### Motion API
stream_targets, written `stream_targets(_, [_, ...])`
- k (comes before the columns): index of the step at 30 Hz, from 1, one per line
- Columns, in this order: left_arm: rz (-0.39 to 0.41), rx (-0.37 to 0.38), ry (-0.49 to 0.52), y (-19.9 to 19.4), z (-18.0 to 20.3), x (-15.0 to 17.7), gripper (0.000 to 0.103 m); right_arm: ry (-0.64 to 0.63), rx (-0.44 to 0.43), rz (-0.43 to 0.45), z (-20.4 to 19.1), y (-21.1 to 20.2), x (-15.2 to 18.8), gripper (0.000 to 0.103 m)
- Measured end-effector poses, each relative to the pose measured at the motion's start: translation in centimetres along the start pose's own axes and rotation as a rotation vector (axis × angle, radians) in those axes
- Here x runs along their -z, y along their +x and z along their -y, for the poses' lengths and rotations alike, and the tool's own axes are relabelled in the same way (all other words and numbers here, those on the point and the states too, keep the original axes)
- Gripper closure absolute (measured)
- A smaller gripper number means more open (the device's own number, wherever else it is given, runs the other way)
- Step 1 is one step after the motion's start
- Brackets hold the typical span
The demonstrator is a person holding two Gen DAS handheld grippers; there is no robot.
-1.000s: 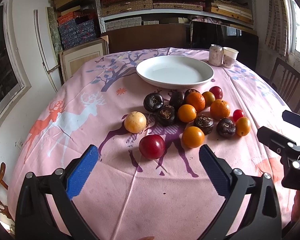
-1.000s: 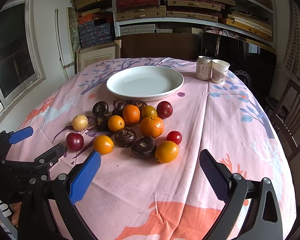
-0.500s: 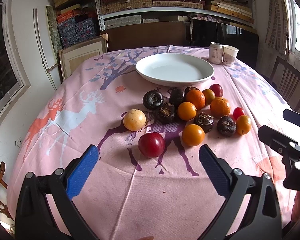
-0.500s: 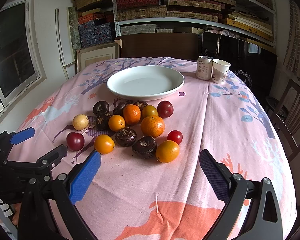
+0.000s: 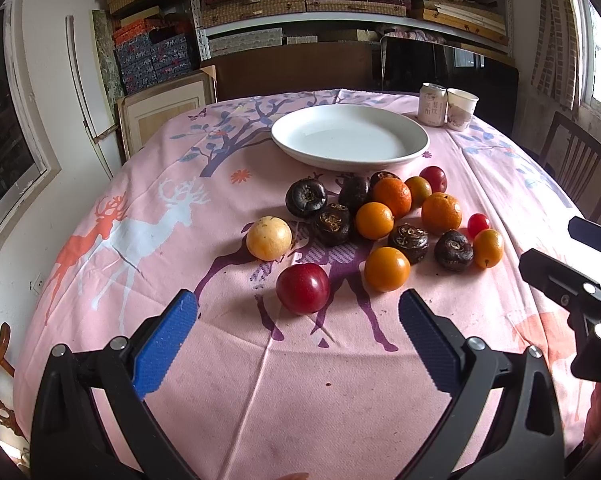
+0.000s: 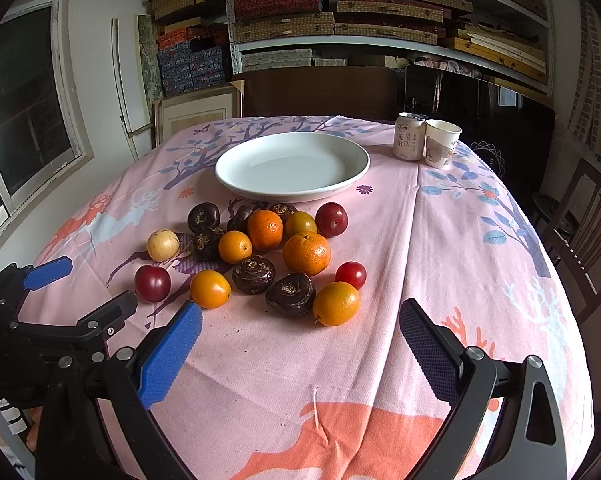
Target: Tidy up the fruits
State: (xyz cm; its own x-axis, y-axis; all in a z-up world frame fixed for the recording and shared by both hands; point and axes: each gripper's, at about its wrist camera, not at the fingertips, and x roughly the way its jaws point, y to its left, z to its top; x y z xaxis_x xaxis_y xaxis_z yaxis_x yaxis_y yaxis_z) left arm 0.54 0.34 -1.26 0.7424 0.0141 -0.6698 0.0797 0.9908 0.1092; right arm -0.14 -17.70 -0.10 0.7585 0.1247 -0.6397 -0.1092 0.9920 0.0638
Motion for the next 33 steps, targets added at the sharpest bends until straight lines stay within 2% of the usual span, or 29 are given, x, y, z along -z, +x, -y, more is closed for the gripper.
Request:
stream_targets(21, [-0.027,0.001,0.01,0.9,0.3,0.4,0.004,-0.006,0.002,-0.013,-0.2,0.4,0.5,0.004])
stream_targets(24, [-0.07,0.0,0.031,2.2,0.3,0.7,0.004,-0.032,0.021,-0.044,-0.4,1.7,0.9,0.004])
stream_targets(29, [-0.211,-0.012,0.029,6.1,-1.0,1.4,0.004,-0.096,0.086,-0.162,1.1,4.6,2.5,0.004])
stream_targets(31, [-0.263,0.021,0.017,7.4,-1.6,1.6,0.004,-0.099,0.095,-0.206,2.2,5.6,3.0,0.004])
stream_targets(33, [-0.28,0.064,-0.006,7.9,-2.4,1.3,0.004,-0.085,0.098,-0.235,3.4,6.4,3.2,0.004])
